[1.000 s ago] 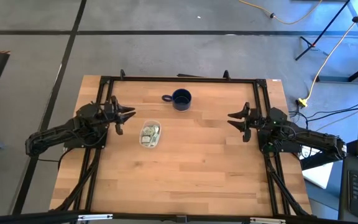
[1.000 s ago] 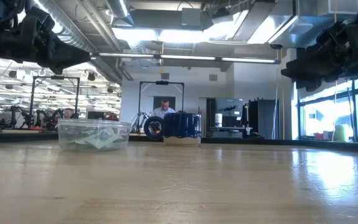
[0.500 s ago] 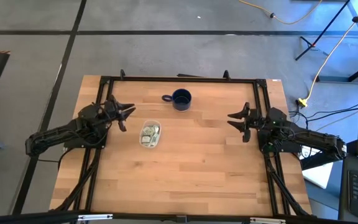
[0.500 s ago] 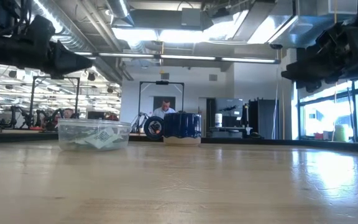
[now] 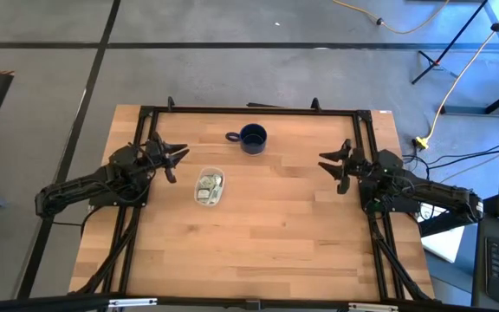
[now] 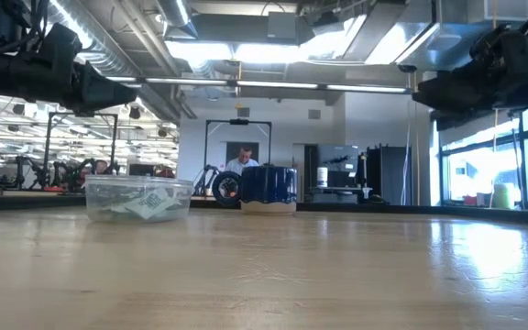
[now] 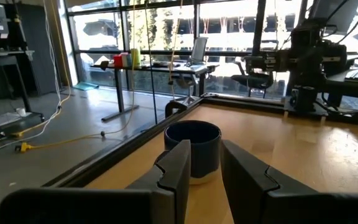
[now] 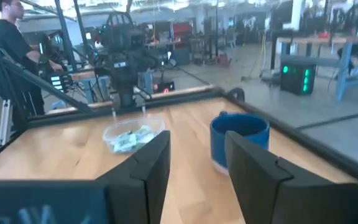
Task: Pick and place Stevia / Truvia into bins
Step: Return to Home Position
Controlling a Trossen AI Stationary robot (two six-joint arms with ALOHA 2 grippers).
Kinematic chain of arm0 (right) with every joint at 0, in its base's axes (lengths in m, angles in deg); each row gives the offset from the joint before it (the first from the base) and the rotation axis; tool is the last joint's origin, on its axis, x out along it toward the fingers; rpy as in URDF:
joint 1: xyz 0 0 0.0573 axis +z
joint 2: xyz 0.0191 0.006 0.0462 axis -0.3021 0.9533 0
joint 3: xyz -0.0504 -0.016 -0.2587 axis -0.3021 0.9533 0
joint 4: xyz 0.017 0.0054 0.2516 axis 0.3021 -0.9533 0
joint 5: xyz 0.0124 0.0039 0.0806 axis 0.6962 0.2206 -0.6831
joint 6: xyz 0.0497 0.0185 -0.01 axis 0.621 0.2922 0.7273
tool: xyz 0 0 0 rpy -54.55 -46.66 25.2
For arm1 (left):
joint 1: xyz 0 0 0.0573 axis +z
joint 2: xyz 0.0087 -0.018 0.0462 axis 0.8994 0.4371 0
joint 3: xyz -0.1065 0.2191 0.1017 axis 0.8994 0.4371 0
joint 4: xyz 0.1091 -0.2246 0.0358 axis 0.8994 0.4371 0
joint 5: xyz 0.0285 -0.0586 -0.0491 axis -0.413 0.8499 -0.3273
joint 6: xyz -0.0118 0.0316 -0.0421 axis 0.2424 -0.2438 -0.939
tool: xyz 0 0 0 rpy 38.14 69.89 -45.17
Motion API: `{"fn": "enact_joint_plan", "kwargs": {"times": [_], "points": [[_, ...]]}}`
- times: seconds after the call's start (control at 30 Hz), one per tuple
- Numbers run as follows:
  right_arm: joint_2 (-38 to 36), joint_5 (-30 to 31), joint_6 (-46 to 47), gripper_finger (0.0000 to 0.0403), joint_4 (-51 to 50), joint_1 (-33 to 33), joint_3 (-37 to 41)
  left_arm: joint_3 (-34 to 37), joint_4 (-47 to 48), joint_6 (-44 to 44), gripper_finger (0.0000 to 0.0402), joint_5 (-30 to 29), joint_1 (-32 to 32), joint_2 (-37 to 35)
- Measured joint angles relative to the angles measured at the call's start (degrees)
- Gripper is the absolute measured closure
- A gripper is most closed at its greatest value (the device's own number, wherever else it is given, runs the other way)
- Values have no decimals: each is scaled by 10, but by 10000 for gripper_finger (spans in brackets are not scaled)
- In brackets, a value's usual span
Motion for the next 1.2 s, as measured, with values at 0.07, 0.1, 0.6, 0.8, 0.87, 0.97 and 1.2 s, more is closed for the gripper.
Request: {"fn": "enact_joint_plan", "kwargs": {"times": [0.07,0.1,0.6,0.8,0.87,0.97,1.2], "points": [[0,0,21,246,-16,0,0,0,0,0,320,0,0,0],[0,0,32,246,-24,0,0,0,0,0,320,0,0,0],[1,0,48,246,-68,0,0,0,0,0,320,0,0,0],[1,0,47,246,-68,0,0,0,0,0,320,0,0,0],[1,0,47,246,-68,0,0,0,0,0,320,0,0,0],[1,0,47,246,-68,0,0,0,0,0,320,0,0,0],[1,0,47,246,-68,0,0,0,0,0,320,0,0,0]]}}
